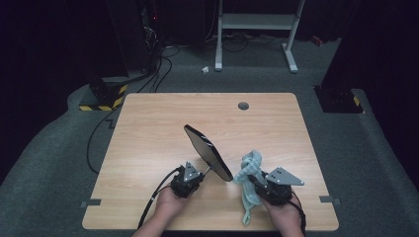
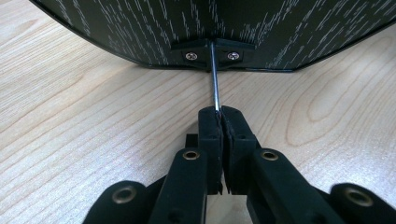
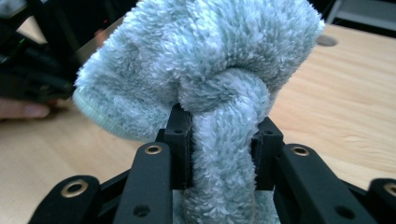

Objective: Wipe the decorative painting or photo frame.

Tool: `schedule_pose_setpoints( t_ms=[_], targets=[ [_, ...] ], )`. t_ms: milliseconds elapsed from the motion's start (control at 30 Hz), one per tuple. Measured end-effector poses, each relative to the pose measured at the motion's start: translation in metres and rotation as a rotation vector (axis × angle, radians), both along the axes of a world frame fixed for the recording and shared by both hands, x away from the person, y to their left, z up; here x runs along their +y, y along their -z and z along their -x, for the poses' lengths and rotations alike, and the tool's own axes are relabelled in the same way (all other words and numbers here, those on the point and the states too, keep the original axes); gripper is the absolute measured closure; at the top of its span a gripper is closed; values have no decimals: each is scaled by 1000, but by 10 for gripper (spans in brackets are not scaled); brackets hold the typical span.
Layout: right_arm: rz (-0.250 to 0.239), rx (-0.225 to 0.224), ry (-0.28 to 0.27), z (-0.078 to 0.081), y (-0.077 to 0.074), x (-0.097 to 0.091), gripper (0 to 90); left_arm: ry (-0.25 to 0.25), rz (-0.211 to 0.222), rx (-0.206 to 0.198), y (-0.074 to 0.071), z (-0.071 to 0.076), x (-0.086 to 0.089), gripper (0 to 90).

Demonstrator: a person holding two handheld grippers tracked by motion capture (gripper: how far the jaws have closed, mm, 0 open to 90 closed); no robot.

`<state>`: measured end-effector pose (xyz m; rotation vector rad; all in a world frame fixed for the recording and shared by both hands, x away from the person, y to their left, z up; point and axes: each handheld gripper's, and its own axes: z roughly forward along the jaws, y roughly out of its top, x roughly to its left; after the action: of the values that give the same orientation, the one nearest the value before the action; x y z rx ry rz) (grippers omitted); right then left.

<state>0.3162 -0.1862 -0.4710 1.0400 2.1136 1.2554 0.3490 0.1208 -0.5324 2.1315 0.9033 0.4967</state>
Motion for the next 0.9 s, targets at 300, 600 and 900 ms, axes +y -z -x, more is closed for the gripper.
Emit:
schedule_pose_setpoints(
  t_ms=[300,600,900],
  targets=[
    [-23,-13,69,-12,-13,-27,659,-1,3,0,0,0,0,823],
    [-13,-5,178,-30,-9,-60,640,-8,14,6,0,-1,1,763],
    [51,73,289,-55,10,-92,618,-14,13,11,0,0,1,674]
  ],
)
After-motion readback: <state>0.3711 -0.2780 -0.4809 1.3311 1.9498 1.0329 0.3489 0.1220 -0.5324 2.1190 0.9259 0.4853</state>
